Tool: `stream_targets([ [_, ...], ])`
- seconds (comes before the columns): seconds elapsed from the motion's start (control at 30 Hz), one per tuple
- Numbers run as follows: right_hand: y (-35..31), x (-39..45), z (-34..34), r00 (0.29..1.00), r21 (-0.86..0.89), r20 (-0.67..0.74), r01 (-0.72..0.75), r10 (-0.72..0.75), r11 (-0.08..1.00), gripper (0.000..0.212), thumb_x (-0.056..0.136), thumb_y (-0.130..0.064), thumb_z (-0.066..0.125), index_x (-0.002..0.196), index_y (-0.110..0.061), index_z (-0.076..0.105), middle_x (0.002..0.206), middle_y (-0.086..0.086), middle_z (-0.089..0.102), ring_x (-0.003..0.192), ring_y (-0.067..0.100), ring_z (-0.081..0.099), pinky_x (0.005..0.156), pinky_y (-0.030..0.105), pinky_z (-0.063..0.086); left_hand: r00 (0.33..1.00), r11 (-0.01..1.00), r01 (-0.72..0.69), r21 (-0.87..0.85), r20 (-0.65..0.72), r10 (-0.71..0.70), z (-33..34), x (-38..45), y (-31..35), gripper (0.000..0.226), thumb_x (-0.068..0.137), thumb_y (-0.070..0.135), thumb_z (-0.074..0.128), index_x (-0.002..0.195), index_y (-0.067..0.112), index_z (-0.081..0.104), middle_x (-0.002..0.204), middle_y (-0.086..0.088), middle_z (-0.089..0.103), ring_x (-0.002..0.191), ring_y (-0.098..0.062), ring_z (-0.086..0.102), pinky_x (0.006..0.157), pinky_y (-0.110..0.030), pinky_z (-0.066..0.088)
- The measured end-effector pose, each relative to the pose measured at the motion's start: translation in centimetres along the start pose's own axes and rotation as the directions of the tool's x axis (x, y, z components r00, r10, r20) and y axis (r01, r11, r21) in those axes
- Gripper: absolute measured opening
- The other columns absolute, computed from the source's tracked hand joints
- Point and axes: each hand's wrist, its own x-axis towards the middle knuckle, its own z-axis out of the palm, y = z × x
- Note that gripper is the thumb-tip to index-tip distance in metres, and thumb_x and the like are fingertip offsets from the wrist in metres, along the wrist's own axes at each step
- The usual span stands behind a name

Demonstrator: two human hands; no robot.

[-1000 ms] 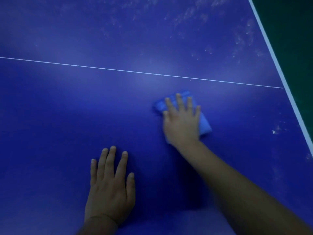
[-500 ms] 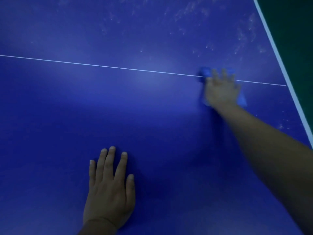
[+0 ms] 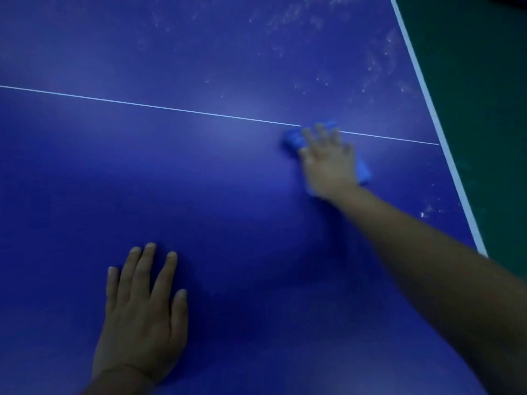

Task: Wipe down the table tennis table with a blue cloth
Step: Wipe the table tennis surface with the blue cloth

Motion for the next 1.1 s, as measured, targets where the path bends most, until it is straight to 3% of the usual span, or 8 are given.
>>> stream_targets([
  [0.17, 8.9, -0.5, -0.6, 0.82, 0.25, 0.121, -0.571, 0.56, 0.782, 0.057, 0.104, -0.048, 0.018, 0.159, -0.032, 0.012, 0.167, -0.002, 0.003, 0.153, 0.03, -0.001, 0.12, 0.06, 0.002, 1.0, 1.0, -0.01, 0.006, 0.004, 0.01, 0.1, -0.1, 0.0, 0.067, 0.094, 0.044, 0.025, 0.145, 0.007, 0.045, 0.158, -0.017, 0.03, 0.15, -0.031, 0.017, 0.121, -0.056, 0.01],
  [0.3, 0.5, -5.9, 0.8, 0.997, 0.144, -0.035, -0.06, 0.066, 0.988, 0.054, 0.103, -0.046, 0.027, 0.156, -0.03, 0.026, 0.165, 0.002, 0.018, 0.151, 0.033, 0.014, 0.117, 0.061, 0.012, 1.0, 1.0, -0.007, 0.021, 0.011, 0.007, 0.1, -0.1, -0.1, 0.067, 0.094, 0.045, 0.024, 0.146, 0.009, 0.044, 0.159, -0.015, 0.029, 0.15, -0.029, 0.015, 0.121, -0.056, 0.009],
  [0.4, -2.2, -9.3, 1.2, 0.905, 0.116, -0.029, 0.425, -0.425, 0.898, 0.055, 0.101, -0.051, 0.024, 0.152, -0.034, 0.034, 0.162, -0.001, 0.027, 0.149, 0.03, 0.02, 0.117, 0.057, 0.013, 1.0, 1.0, -0.003, 0.016, 0.007, 0.003, 0.1, -0.1, -0.1, 0.067, 0.094, 0.046, 0.024, 0.147, 0.011, 0.043, 0.16, -0.014, 0.026, 0.151, -0.027, 0.012, 0.122, -0.053, 0.006],
  [0.57, 1.7, -0.8, 0.1, 0.998, 0.133, 0.01, 0.06, -0.061, 0.989, 0.054, 0.104, -0.046, 0.024, 0.156, -0.034, 0.024, 0.166, -0.003, 0.014, 0.152, 0.029, 0.008, 0.12, 0.057, 0.009, 1.0, 1.0, -0.018, 0.0, -0.016, 0.018, 0.1, -0.3, -0.2, 0.066, 0.096, 0.046, 0.023, 0.148, 0.011, 0.043, 0.161, -0.013, 0.025, 0.152, -0.026, 0.01, 0.123, -0.048, 0.001],
  [0.67, -2.5, 0.1, -0.5, 0.986, 0.153, -0.006, 0.168, -0.169, 0.974, 0.053, 0.105, -0.044, 0.031, 0.156, -0.034, 0.024, 0.166, -0.003, 0.013, 0.153, 0.029, 0.006, 0.12, 0.056, 0.006, 0.999, 1.0, -0.026, -0.011, -0.028, 0.025, 0.1, -0.4, -0.3, 0.066, 0.096, 0.046, 0.022, 0.149, 0.012, 0.041, 0.161, -0.012, 0.024, 0.152, -0.025, 0.009, 0.123, -0.048, 0.0],
  [0.83, -5.3, -12.1, 0.2, 0.486, 0.095, -0.003, 0.87, -0.874, 0.483, 0.05, 0.103, -0.048, 0.033, 0.151, -0.035, 0.037, 0.163, 0.0, 0.024, 0.151, 0.035, 0.014, 0.12, 0.059, 0.006, 0.998, 0.999, -0.034, -0.022, -0.053, 0.033, 0.3, -0.3, -0.5, 0.064, 0.097, 0.044, 0.024, 0.148, 0.01, 0.043, 0.16, -0.013, 0.027, 0.151, -0.027, 0.013, 0.123, -0.051, 0.004],
  [0.93, -1.1, -13.7, 0.0, 0.237, 0.093, 0.031, 0.966, -0.971, 0.239, 0.049, 0.104, -0.048, 0.03, 0.149, -0.034, 0.041, 0.163, 0.0, 0.026, 0.151, 0.034, 0.015, 0.12, 0.057, 0.006, 0.998, 0.999, -0.041, 0.002, -0.048, 0.041, 0.4, -0.4, -0.4, 0.064, 0.098, 0.044, 0.024, 0.148, 0.009, 0.042, 0.16, -0.014, 0.027, 0.151, -0.028, 0.013, 0.122, -0.053, 0.006],
  [1.1, -2.4, -1.6, -1.1, 0.858, 0.116, -0.008, 0.511, -0.514, 0.852, 0.05, 0.102, -0.041, 0.034, 0.152, -0.032, 0.035, 0.163, 0.0, 0.024, 0.151, 0.032, 0.016, 0.119, 0.055, 0.01, 0.997, 0.999, -0.039, 0.003, -0.065, 0.039, 0.5, -0.4, -0.5, 0.064, 0.098, 0.045, 0.024, 0.148, 0.009, 0.042, 0.16, -0.014, 0.027, 0.151, -0.028, 0.013, 0.122, -0.054, 0.008],
])
